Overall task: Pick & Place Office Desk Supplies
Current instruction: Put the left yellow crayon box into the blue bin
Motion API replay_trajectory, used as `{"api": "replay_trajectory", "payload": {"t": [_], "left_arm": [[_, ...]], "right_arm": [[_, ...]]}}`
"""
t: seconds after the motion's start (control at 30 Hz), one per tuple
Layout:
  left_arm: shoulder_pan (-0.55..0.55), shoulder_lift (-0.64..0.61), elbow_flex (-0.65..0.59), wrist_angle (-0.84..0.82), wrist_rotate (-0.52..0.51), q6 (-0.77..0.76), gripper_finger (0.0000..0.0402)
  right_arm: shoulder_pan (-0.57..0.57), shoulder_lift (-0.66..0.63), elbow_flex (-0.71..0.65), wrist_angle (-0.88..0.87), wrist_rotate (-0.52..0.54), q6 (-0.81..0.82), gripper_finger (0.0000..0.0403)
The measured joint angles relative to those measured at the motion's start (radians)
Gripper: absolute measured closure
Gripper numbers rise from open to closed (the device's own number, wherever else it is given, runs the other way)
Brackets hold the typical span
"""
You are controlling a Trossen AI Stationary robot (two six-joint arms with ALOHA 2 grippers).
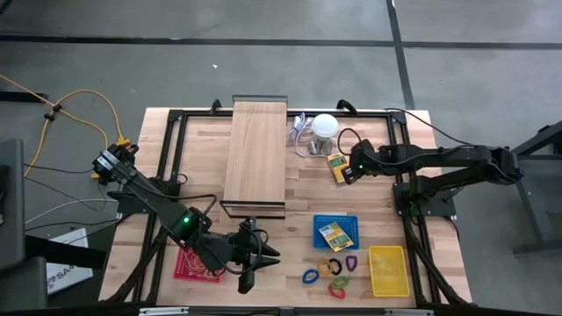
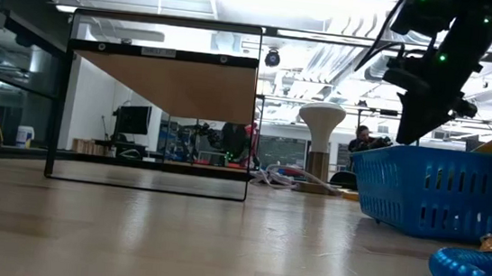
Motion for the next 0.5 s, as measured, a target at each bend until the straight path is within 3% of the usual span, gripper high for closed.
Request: {"api": "replay_trajectory", "payload": {"t": [0.5], "left_arm": [[0.0, 0.0, 0.0, 0.0, 0.0, 0.0, 0.0325]], "right_arm": [[0.0, 0.026, 0.0, 0.091, -0.007, -0.12, 0.0341]]}}
